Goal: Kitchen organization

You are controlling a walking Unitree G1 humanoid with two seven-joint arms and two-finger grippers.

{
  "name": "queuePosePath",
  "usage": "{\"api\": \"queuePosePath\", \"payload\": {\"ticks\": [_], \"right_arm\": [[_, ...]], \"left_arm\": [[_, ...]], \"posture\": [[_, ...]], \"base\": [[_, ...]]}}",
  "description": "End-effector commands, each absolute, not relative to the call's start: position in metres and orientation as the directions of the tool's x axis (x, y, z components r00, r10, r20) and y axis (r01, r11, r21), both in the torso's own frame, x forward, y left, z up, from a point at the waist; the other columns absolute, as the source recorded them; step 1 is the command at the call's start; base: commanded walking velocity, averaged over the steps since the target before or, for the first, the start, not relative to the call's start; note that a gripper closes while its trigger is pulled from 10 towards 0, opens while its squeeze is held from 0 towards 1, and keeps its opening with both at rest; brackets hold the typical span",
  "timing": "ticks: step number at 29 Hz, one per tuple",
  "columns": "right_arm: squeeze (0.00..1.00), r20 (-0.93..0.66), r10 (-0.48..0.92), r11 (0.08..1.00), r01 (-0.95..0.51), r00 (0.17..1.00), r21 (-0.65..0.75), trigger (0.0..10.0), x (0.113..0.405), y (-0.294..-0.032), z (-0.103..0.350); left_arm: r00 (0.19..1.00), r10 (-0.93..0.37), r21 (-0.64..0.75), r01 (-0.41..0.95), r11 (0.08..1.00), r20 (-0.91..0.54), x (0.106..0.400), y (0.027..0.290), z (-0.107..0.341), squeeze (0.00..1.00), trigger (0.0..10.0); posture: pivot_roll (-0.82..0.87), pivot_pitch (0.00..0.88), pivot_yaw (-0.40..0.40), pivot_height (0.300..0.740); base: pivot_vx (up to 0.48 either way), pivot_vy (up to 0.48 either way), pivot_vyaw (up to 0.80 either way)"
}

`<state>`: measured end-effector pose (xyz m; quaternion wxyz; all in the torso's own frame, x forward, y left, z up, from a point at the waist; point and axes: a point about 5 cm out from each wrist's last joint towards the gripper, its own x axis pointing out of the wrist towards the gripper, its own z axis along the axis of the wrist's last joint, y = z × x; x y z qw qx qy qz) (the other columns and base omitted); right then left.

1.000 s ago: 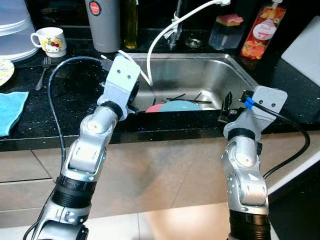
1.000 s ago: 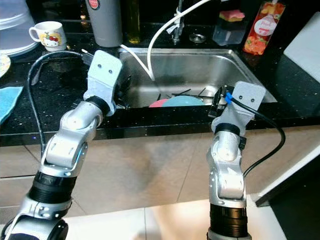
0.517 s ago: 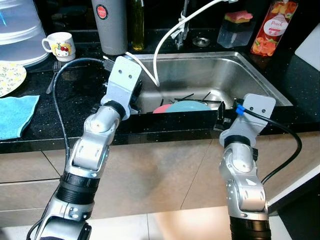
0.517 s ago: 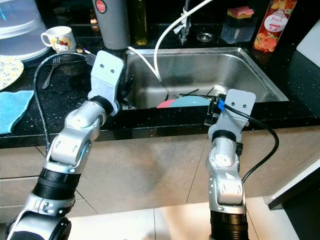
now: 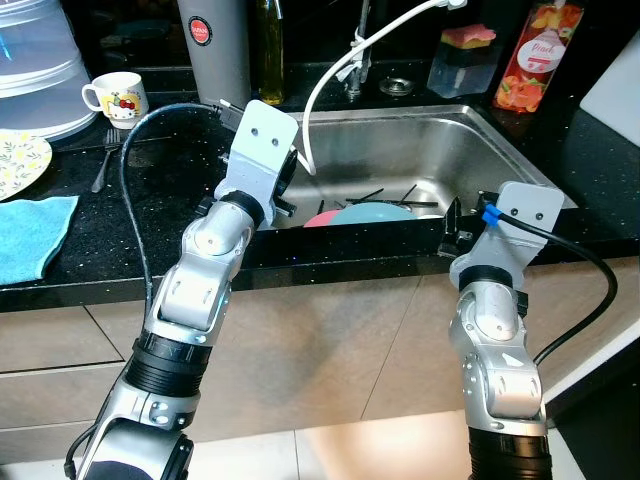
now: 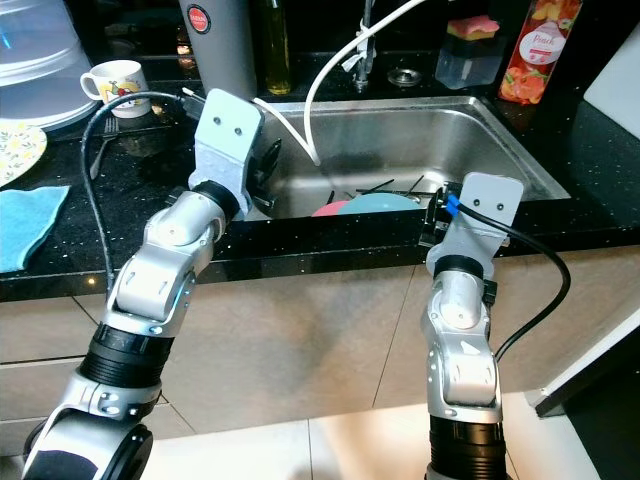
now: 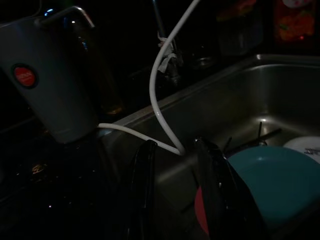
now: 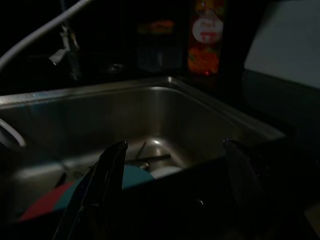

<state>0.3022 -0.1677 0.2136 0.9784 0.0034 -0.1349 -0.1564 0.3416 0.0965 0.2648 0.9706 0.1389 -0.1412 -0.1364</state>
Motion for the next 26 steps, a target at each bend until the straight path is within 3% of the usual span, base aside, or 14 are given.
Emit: {"api": "queuePosePath", "payload": {"ticks": [1, 18, 26], "right_arm": [[0.0, 0.254, -0.279, 0.959, 0.28, 0.926, 0.037, 10.0, 0.306, -0.162, 0.213], [0.0, 0.272, -0.227, 0.973, 0.228, 0.935, 0.029, 10.0, 0.31, -0.149, 0.217], [0.0, 0.288, -0.221, 0.971, 0.237, 0.932, -0.024, 10.0, 0.315, -0.159, 0.221]], "left_arm": [[0.93, -0.283, 0.304, 0.206, 0.93, 0.234, 0.343, 0.1, 0.262, 0.0, 10.0], [0.927, -0.285, 0.336, 0.195, 0.921, 0.244, 0.345, 0.11, 0.268, 0.0, 10.0], [0.936, -0.222, 0.295, 0.139, 0.945, 0.272, 0.341, 0.12, 0.261, 0.0, 10.0]], "posture": [[0.18, 0.0, -0.029, 0.74], [0.17, 0.0, 0.005, 0.74], [0.16, 0.0, -0.067, 0.74]], "base": [[0.0, 0.0, 0.0], [0.0, 0.0, 0.0], [0.0, 0.0, 0.0]]}}
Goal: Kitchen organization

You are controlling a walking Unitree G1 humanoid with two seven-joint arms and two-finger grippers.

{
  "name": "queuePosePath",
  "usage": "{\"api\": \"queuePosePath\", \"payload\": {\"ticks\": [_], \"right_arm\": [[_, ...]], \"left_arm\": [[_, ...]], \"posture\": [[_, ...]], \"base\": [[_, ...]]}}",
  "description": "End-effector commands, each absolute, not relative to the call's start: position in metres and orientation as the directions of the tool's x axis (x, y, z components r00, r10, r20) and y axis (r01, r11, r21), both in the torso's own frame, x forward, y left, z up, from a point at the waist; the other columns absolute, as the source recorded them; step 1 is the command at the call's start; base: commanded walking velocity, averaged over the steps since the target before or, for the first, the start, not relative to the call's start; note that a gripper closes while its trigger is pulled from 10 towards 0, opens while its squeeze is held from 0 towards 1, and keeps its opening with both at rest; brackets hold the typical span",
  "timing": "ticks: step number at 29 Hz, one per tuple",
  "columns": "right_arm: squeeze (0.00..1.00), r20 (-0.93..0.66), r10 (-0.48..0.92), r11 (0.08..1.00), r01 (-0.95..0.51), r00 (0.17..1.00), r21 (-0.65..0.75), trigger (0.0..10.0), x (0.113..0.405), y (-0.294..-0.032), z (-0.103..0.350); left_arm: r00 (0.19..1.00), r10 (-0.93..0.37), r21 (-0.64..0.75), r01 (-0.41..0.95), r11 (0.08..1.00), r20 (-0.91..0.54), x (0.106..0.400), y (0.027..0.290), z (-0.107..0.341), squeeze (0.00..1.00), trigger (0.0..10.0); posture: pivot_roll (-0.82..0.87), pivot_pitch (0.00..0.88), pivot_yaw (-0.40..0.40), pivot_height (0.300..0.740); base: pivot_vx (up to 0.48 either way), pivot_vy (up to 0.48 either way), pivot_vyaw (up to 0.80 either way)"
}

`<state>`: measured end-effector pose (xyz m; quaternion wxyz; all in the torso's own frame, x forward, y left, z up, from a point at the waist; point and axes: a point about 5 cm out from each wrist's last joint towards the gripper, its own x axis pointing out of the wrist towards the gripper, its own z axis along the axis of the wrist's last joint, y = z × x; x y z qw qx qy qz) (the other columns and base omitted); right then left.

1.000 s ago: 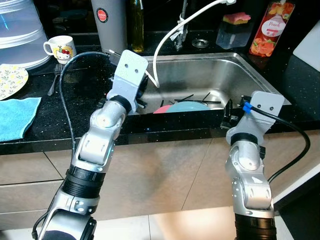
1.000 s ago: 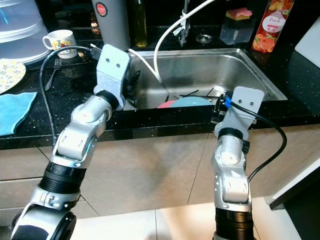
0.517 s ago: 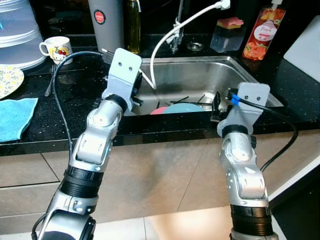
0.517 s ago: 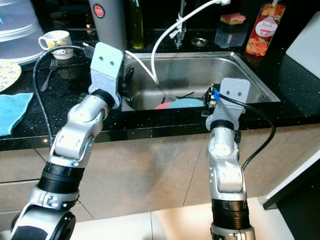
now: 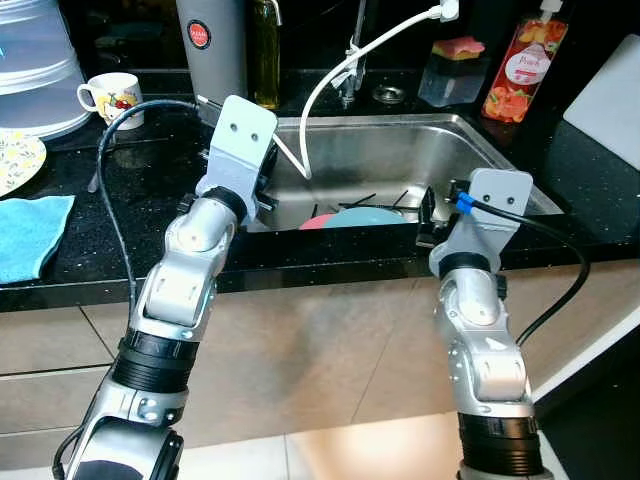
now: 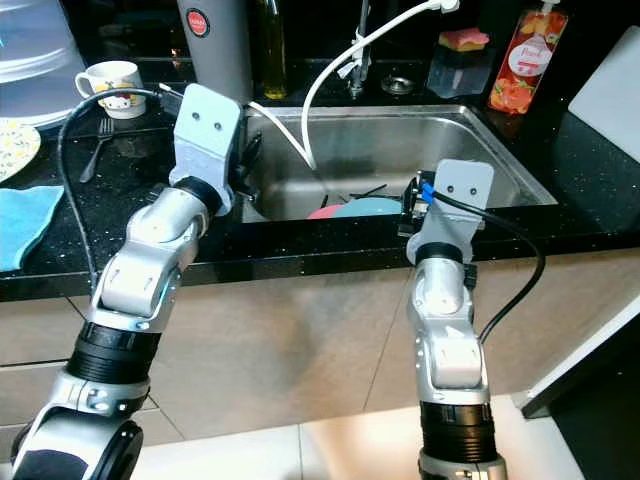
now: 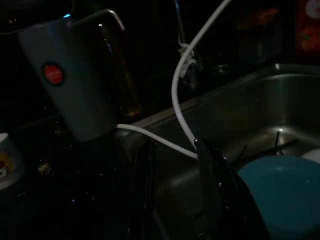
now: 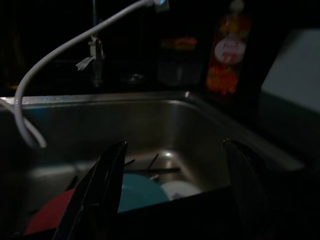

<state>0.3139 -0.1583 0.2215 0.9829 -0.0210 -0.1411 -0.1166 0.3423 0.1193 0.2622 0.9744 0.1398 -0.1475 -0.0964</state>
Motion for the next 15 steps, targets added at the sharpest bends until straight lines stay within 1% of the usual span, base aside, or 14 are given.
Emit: {"api": "queuePosePath", "payload": {"ticks": [1, 3, 5, 7, 10, 12, 13, 15], "right_arm": [[0.0, 0.299, -0.211, 0.971, 0.234, 0.931, -0.043, 10.0, 0.315, -0.159, 0.223], [0.0, 0.31, -0.206, 0.971, 0.234, 0.928, -0.056, 10.0, 0.315, -0.159, 0.224], [0.0, 0.358, -0.224, 0.968, 0.249, 0.906, -0.027, 10.0, 0.315, -0.162, 0.234], [0.0, 0.373, -0.228, 0.968, 0.251, 0.9, -0.014, 10.0, 0.316, -0.162, 0.236], [0.0, 0.417, -0.234, 0.969, 0.247, 0.878, 0.024, 10.0, 0.316, -0.159, 0.245], [0.0, 0.452, -0.218, 0.975, 0.216, 0.865, 0.056, 10.0, 0.312, -0.157, 0.251], [0.0, 0.452, -0.218, 0.975, 0.216, 0.865, 0.056, 10.0, 0.312, -0.157, 0.251], [0.0, 0.479, -0.166, 0.986, 0.141, 0.862, 0.088, 10.0, 0.309, -0.152, 0.256]], "left_arm": [[0.937, -0.219, 0.29, 0.137, 0.947, 0.273, 0.339, 0.121, 0.259, 0.0, 10.0], [0.936, -0.22, 0.288, 0.138, 0.948, 0.274, 0.337, 0.121, 0.257, 0.0, 10.0], [0.911, -0.234, 0.288, 0.136, 0.948, 0.34, 0.332, 0.117, 0.266, 0.0, 10.0], [0.901, -0.239, 0.294, 0.133, 0.947, 0.361, 0.331, 0.117, 0.27, 0.0, 10.0], [0.888, -0.23, 0.266, 0.127, 0.955, 0.399, 0.33, 0.119, 0.277, 0.0, 10.0], [0.861, -0.293, 0.276, 0.187, 0.943, 0.417, 0.327, 0.114, 0.28, 0.0, 10.0], [0.861, -0.293, 0.276, 0.187, 0.943, 0.417, 0.327, 0.114, 0.28, 0.0, 10.0], [0.834, -0.347, 0.26, 0.254, 0.932, 0.428, 0.324, 0.109, 0.284, 0.0, 10.0]], "posture": [[0.16, 0.0, -0.07, 0.74], [0.16, 0.0, -0.071, 0.74], [0.19, 0.0, -0.073, 0.74], [0.19, 0.0, -0.065, 0.74], [0.19, 0.0, -0.054, 0.74], [0.19, 0.0, -0.052, 0.74], [0.19, 0.0, -0.052, 0.74], [0.18, 0.0, -0.04, 0.74]], "base": [[0.0, 0.0, 0.0], [0.0, 0.0, 0.0], [0.0, 0.0, 0.0], [0.0, 0.0, 0.0], [0.0, 0.0, 0.0], [0.0, 0.0, 0.0], [0.0, 0.0, 0.0], [0.0, 0.0, 0.0]]}}
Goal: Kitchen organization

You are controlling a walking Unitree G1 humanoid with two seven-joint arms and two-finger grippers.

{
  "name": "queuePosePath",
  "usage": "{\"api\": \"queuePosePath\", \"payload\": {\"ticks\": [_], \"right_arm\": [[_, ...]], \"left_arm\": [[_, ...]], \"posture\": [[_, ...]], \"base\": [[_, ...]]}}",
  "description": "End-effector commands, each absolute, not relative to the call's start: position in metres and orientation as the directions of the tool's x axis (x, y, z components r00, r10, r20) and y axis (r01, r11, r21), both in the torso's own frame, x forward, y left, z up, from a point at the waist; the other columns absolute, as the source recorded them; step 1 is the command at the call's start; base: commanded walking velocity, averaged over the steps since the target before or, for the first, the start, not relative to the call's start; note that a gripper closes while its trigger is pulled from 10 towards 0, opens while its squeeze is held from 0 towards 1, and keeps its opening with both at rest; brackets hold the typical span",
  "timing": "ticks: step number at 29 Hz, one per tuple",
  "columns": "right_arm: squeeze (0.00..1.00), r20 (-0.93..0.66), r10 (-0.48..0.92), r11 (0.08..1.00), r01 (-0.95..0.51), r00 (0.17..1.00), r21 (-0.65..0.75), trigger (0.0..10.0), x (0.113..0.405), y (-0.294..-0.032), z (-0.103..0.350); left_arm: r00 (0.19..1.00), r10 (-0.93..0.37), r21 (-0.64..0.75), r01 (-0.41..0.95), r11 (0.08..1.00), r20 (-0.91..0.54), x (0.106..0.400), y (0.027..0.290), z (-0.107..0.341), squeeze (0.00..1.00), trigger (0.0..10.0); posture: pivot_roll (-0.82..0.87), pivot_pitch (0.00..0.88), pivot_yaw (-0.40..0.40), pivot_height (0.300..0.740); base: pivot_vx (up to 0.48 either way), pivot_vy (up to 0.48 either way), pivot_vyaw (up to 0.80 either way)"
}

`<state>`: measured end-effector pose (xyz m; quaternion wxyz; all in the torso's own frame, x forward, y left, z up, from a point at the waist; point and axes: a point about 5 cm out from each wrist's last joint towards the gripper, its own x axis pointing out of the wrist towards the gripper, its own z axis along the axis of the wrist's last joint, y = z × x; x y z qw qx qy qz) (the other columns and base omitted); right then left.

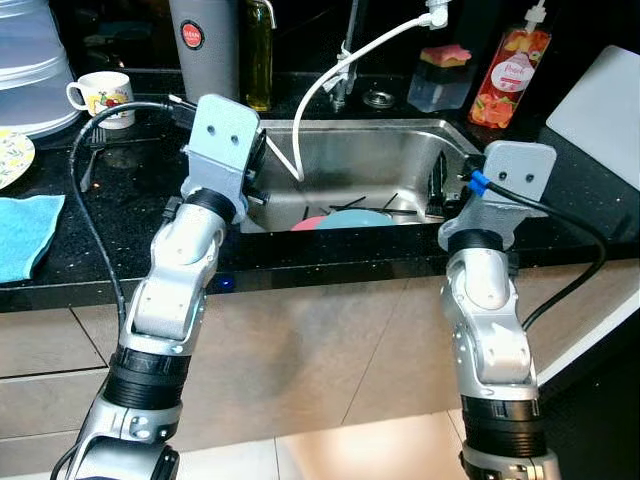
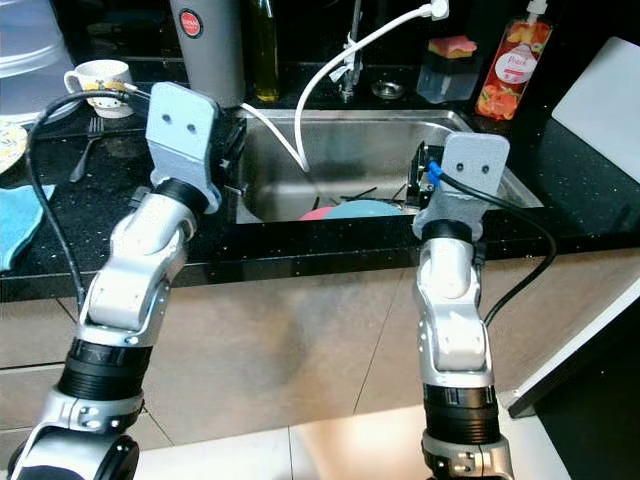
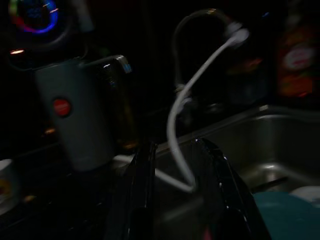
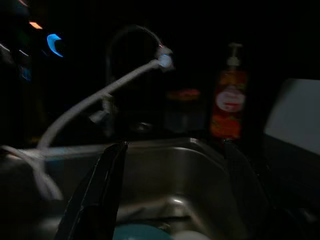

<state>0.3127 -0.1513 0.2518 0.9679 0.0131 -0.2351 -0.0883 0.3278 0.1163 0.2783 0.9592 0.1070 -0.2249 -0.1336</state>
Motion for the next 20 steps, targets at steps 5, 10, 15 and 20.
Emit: {"api": "queuePosePath", "payload": {"ticks": [5, 10, 15, 20], "right_arm": [[0.0, 0.502, -0.089, 0.991, 0.024, 0.86, 0.134, 10.0, 0.303, -0.149, 0.261], [0.0, 0.544, -0.041, 0.975, -0.087, 0.838, 0.207, 10.0, 0.297, -0.146, 0.271], [0.0, 0.488, -0.05, 0.99, -0.019, 0.871, 0.136, 10.0, 0.304, -0.144, 0.26], [0.0, 0.268, -0.157, 0.986, 0.139, 0.95, 0.088, 10.0, 0.312, -0.151, 0.214]], "left_arm": [[0.815, -0.372, 0.16, 0.336, 0.928, 0.444, 0.321, 0.107, 0.289, 0.01, 10.0], [0.778, -0.459, 0.13, 0.45, 0.884, 0.429, 0.317, 0.096, 0.293, 0.0, 10.0], [0.79, -0.458, 0.25, 0.386, 0.888, 0.408, 0.32, 0.097, 0.287, 0.0, 10.0], [0.886, -0.318, 0.389, 0.176, 0.904, 0.338, 0.331, 0.105, 0.267, 0.0, 10.0]], "posture": [[0.17, 0.0, -0.045, 0.74], [0.18, 0.0, -0.034, 0.74], [0.18, 0.0, -0.036, 0.74], [0.19, 0.0, -0.055, 0.74]], "base": [[0.0, 0.0, 0.0], [0.0, 0.0, 0.0], [0.0, 0.0, 0.0], [0.0, 0.0, 0.0]]}}
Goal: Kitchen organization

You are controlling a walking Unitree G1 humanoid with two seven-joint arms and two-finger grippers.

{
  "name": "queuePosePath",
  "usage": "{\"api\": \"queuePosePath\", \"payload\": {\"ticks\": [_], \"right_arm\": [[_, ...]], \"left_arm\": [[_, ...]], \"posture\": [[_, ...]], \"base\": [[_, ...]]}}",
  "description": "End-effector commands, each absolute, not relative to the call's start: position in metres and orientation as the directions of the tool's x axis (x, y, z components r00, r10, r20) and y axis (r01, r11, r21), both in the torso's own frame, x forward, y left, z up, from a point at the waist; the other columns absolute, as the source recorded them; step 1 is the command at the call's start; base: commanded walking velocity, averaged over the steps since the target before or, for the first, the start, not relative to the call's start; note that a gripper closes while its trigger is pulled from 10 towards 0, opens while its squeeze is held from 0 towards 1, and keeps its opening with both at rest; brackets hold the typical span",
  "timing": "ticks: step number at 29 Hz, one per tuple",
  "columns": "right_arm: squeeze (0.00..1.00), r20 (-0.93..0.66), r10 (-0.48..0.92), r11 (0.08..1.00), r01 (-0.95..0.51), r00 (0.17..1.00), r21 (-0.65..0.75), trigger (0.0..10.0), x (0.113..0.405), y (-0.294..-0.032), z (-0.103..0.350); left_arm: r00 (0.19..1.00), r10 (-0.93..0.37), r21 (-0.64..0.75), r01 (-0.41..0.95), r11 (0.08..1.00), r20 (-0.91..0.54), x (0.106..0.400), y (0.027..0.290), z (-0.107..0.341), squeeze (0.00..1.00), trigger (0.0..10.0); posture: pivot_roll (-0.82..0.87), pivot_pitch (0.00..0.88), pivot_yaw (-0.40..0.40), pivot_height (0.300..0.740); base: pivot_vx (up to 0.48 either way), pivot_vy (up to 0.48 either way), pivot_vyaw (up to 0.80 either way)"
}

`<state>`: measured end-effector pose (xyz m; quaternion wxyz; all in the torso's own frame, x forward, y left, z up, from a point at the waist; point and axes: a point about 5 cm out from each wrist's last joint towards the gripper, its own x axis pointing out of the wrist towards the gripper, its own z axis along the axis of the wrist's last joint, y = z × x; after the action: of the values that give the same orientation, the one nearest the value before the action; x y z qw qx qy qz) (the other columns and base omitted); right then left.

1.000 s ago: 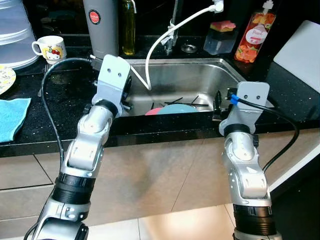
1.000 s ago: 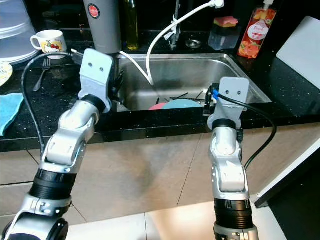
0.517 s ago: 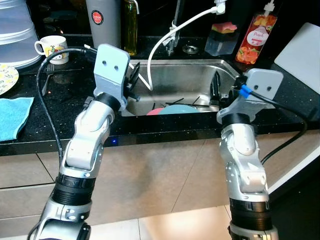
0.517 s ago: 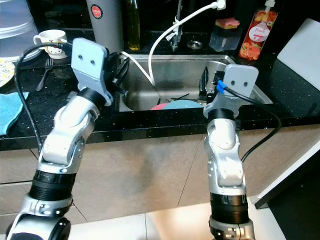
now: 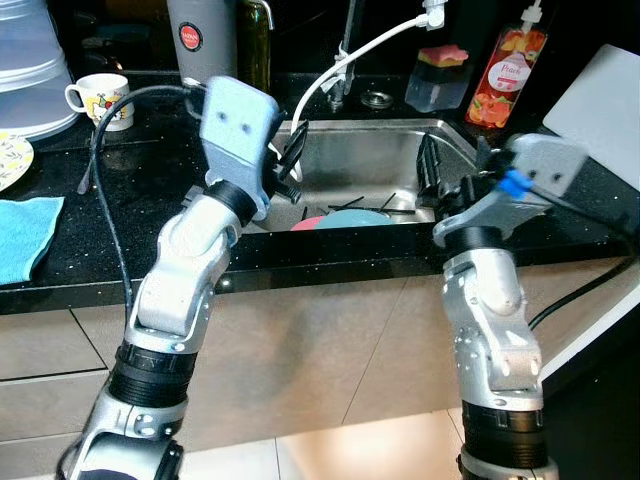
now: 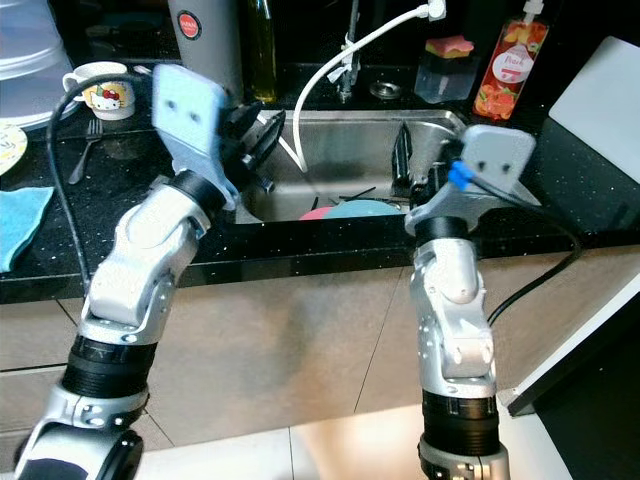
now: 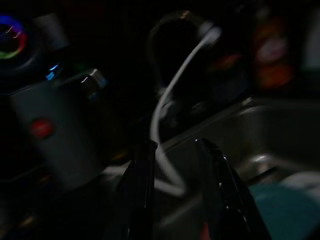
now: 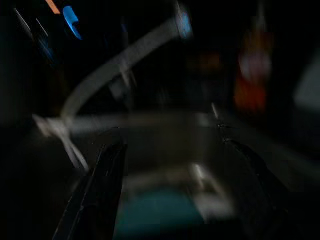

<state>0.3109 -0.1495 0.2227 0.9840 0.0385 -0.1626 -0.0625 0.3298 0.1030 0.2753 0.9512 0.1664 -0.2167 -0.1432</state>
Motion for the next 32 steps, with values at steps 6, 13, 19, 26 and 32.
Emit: {"api": "queuePosePath", "payload": {"ticks": [6, 13, 19, 26, 32], "right_arm": [[0.0, 0.255, -0.147, 0.988, 0.127, 0.956, 0.093, 10.0, 0.312, -0.147, 0.21], [0.0, 0.264, -0.179, 0.983, 0.163, 0.948, 0.081, 10.0, 0.311, -0.153, 0.214], [0.0, 0.257, -0.209, 0.977, 0.193, 0.943, 0.089, 10.0, 0.306, -0.157, 0.21], [0.0, 0.28, -0.192, 0.979, 0.163, 0.941, 0.124, 10.0, 0.309, -0.149, 0.217], [0.0, 0.267, -0.191, 0.978, 0.162, 0.945, 0.129, 10.0, 0.31, -0.15, 0.216]], "left_arm": [[0.961, -0.151, 0.267, 0.086, 0.96, 0.231, 0.338, 0.121, 0.247, 0.0, 10.0], [0.987, -0.113, 0.199, 0.088, 0.976, 0.117, 0.349, 0.12, 0.236, 0.0, 10.0], [0.981, -0.125, 0.207, 0.093, 0.974, 0.15, 0.352, 0.119, 0.246, 0.0, 10.0], [0.986, -0.094, 0.198, 0.066, 0.978, 0.135, 0.353, 0.123, 0.244, 0.0, 10.0], [0.986, -0.099, 0.192, 0.072, 0.979, 0.134, 0.35, 0.118, 0.243, 0.0, 10.0]], "posture": [[0.2, 0.0, -0.064, 0.74], [0.15, 0.0, -0.047, 0.74], [0.17, 0.0, -0.032, 0.74], [0.16, 0.0, -0.041, 0.74], [0.17, 0.0, -0.055, 0.74]], "base": [[0.0, 0.0, 0.0], [0.0, 0.0, 0.0], [0.0, 0.0, 0.0], [0.0, 0.0, 0.0], [0.0, 0.0, 0.0]]}}
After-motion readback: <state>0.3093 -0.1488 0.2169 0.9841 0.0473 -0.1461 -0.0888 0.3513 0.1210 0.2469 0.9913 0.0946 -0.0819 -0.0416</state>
